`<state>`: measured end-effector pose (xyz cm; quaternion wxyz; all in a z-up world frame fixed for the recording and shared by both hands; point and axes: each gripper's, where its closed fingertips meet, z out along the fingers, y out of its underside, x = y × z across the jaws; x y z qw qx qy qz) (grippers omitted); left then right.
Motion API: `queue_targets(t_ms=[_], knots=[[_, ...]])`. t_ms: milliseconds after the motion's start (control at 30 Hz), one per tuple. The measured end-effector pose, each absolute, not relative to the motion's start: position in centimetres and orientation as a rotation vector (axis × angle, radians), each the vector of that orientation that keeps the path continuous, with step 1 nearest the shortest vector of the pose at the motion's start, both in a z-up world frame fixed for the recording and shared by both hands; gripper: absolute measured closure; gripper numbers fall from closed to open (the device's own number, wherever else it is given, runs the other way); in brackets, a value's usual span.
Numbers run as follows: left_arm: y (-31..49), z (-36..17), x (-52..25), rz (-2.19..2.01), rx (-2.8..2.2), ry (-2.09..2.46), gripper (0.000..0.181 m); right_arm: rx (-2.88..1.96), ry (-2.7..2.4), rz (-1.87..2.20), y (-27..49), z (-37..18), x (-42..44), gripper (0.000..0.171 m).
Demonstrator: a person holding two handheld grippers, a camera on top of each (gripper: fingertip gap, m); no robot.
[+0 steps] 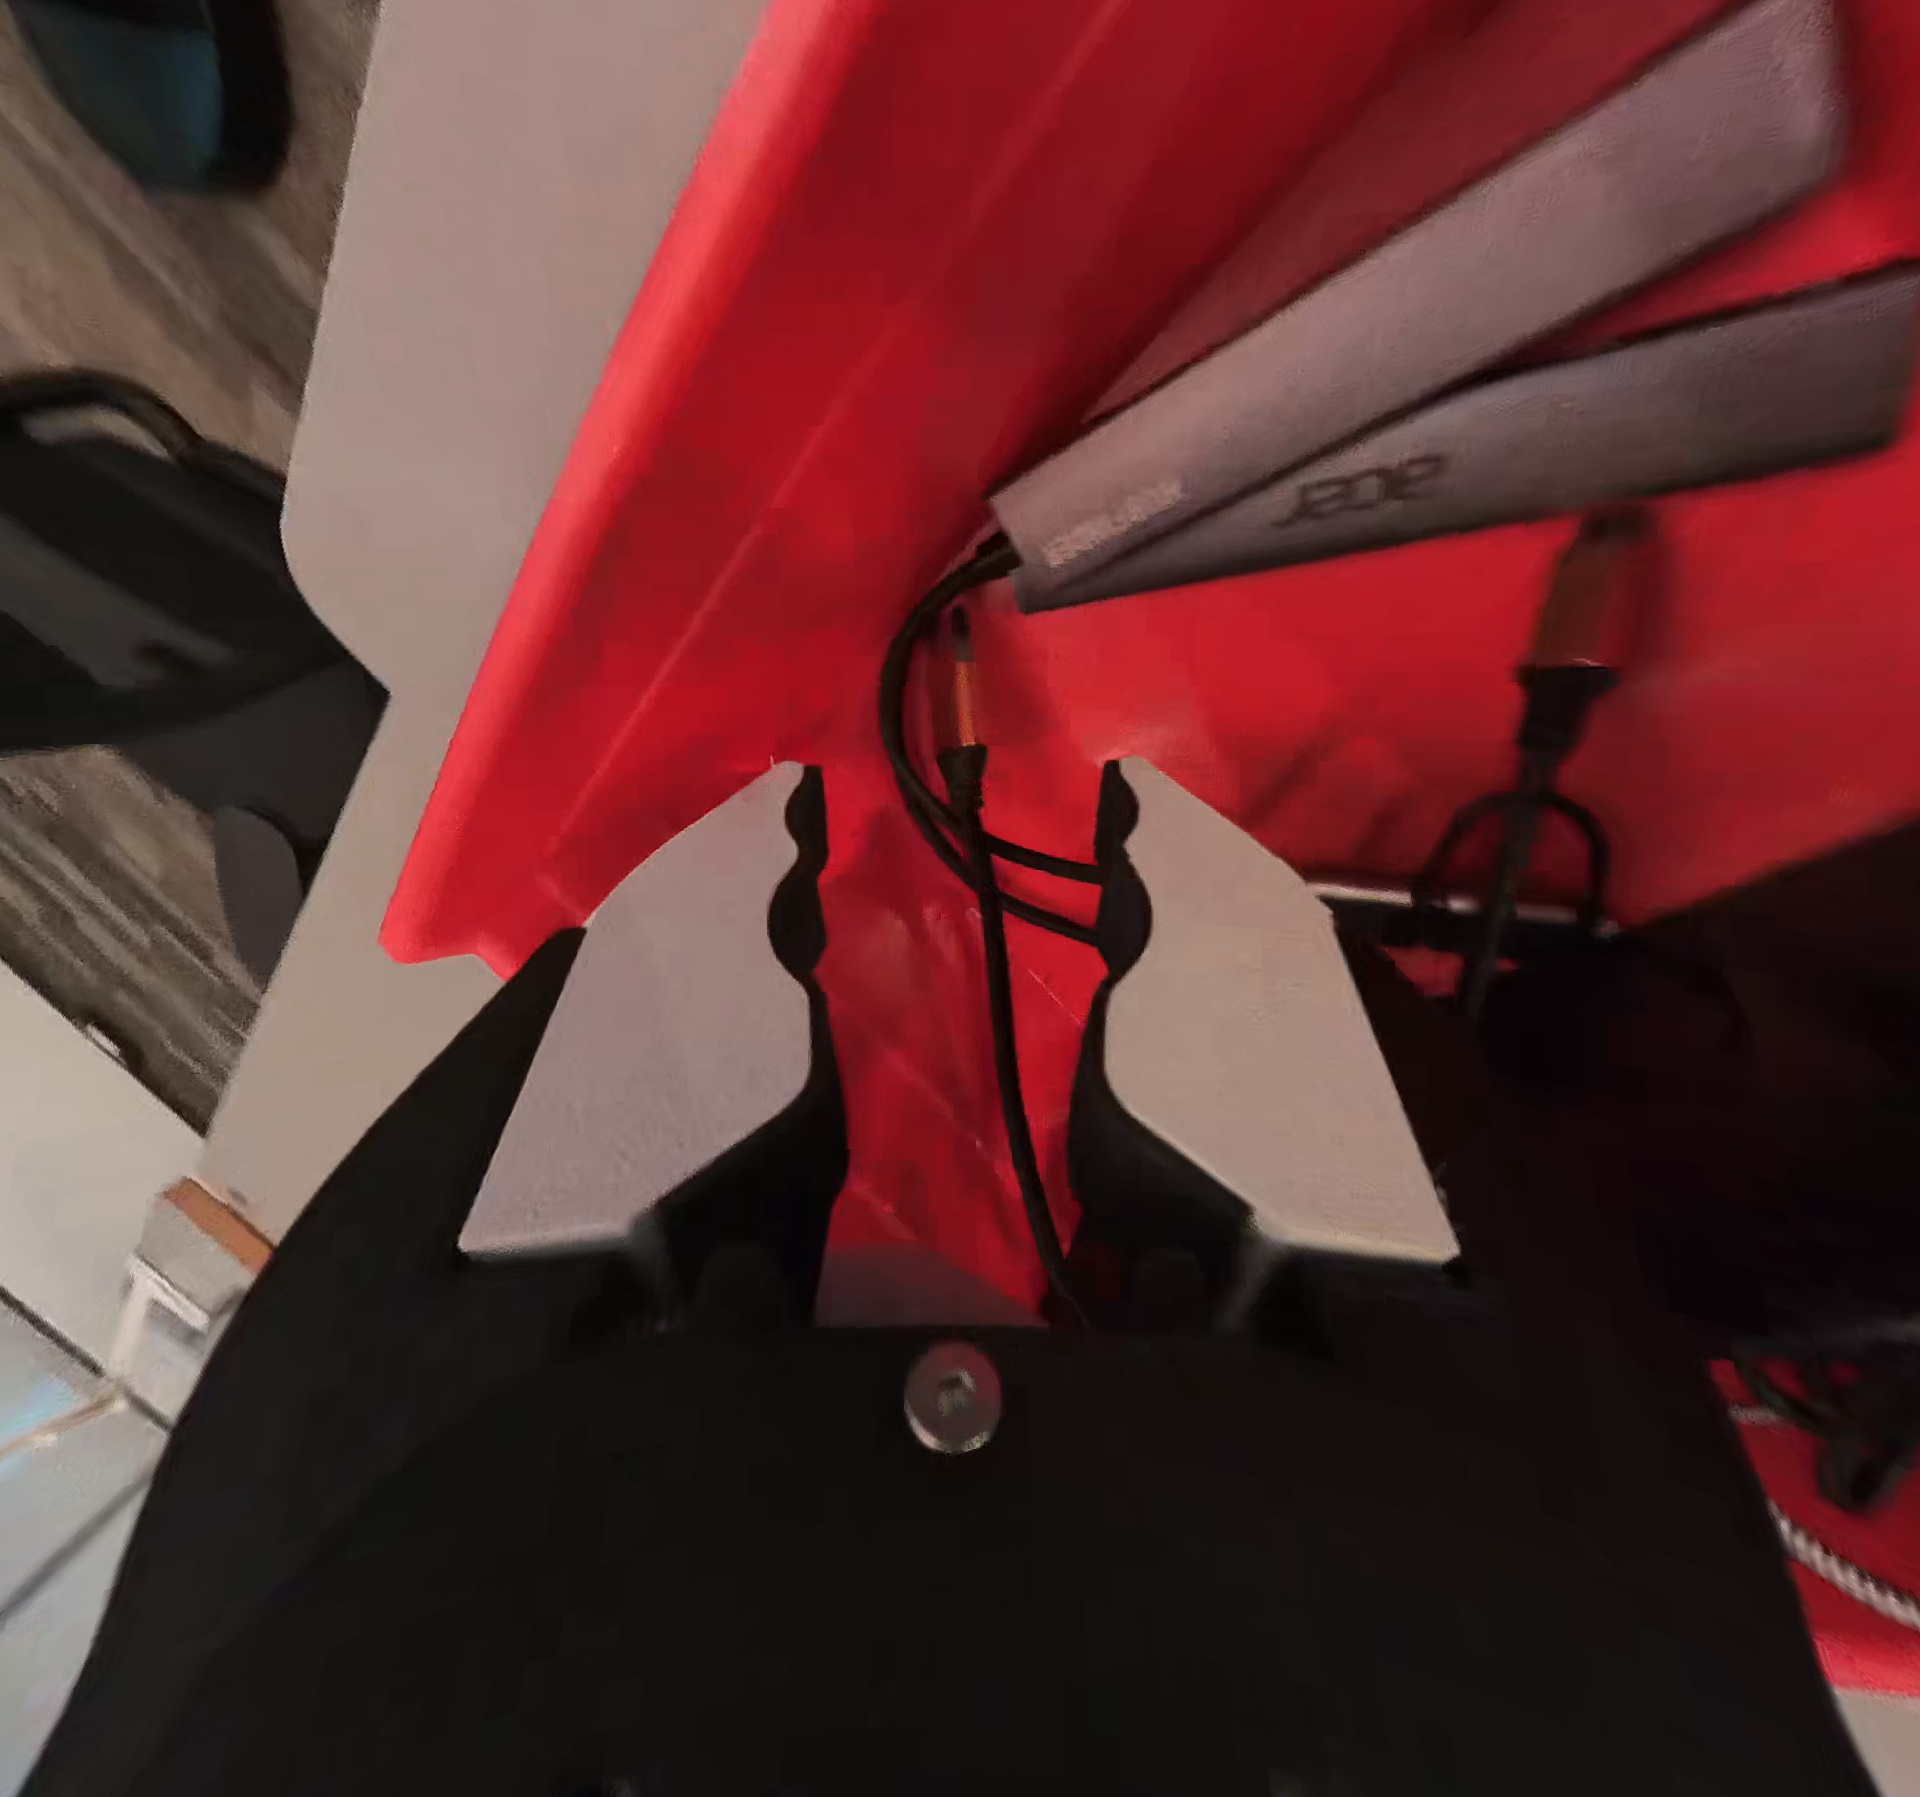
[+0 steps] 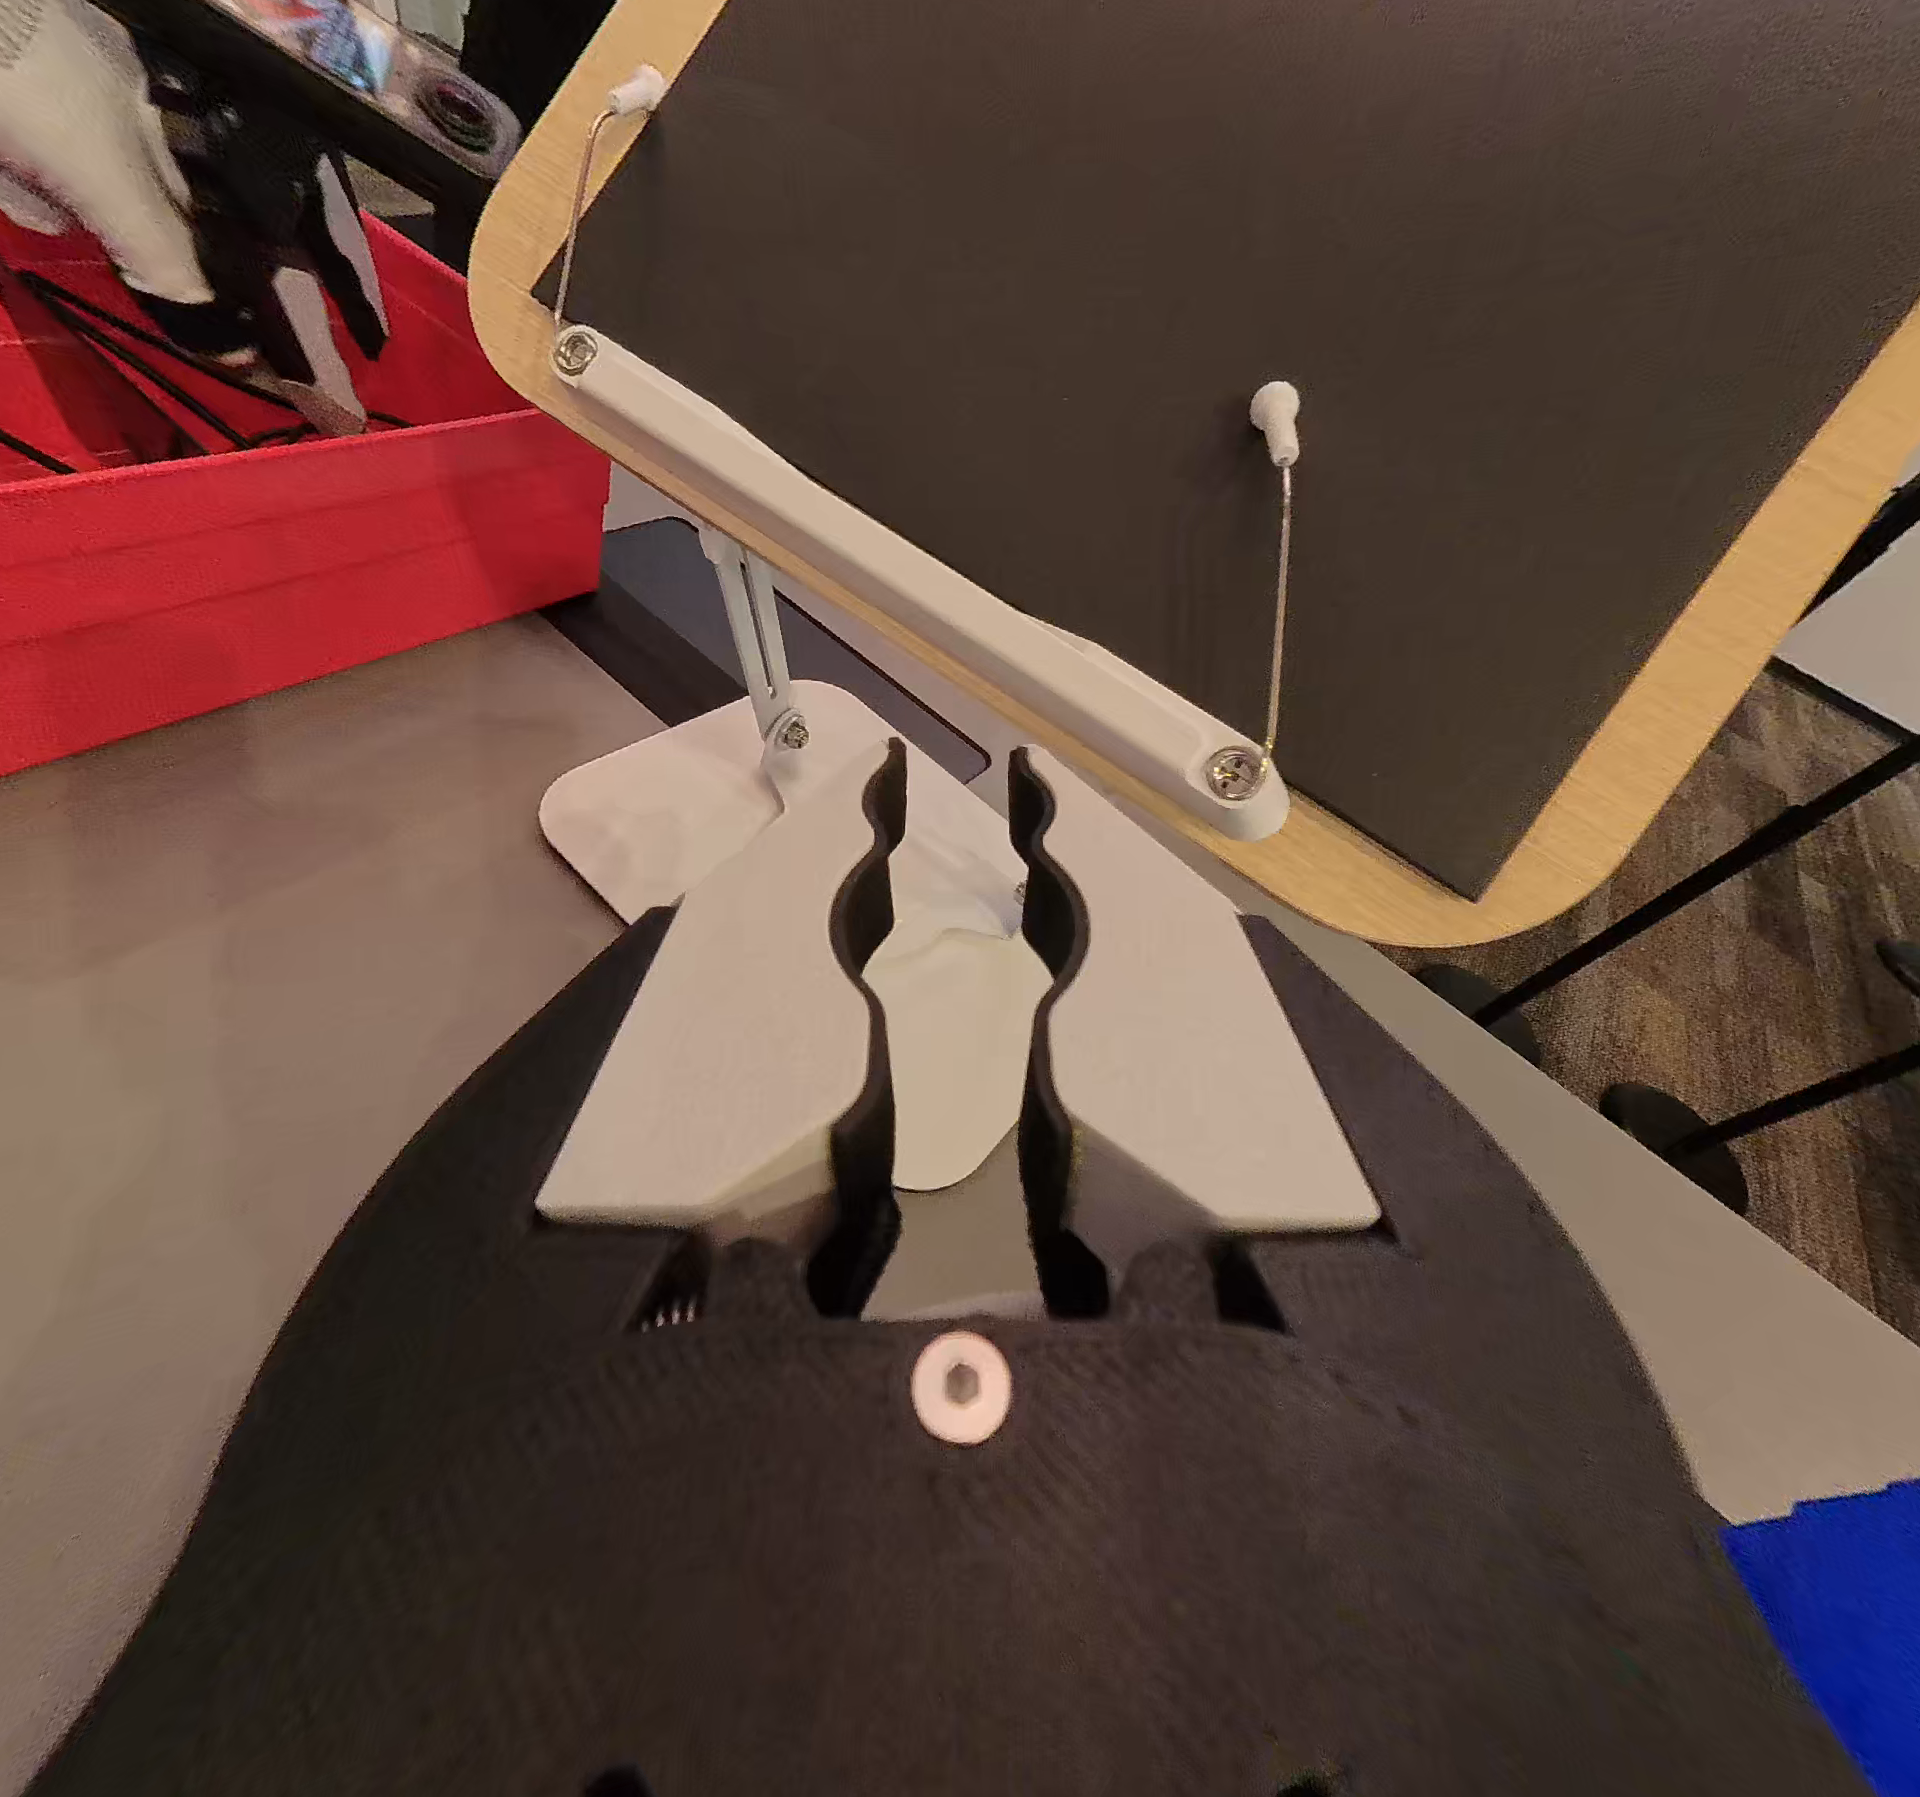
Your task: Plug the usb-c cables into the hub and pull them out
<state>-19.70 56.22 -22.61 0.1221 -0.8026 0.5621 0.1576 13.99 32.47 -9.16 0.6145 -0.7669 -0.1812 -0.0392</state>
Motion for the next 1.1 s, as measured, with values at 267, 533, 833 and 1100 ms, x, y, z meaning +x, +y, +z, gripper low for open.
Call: queue_targets(t_ms=[267, 533, 833, 1100], knots=[[58.5, -24.3, -19.9, 0.396, -2.508, 1.381, 0.137, -1.767, -0.44, -0.081, 32.4, -9.4, 13.3, 0.154], [58.9, -25.4, -19.5, 0.292, -2.564, 1.283, 0.171, -1.777, -0.452, -0.071, 32.5, -10.0, 13.0, 0.155], [58.6, -22.1, -19.1, 0.238, -2.43, 1.305, 0.174, -1.781, -0.445, -0.054, 32.6, -10.1, 13.2, 0.155], [58.3, -18.0, -18.8, 0.159, -2.242, 1.277, 0.176, -1.774, -0.459, -0.052, 32.4, -9.9, 12.8, 0.156]])
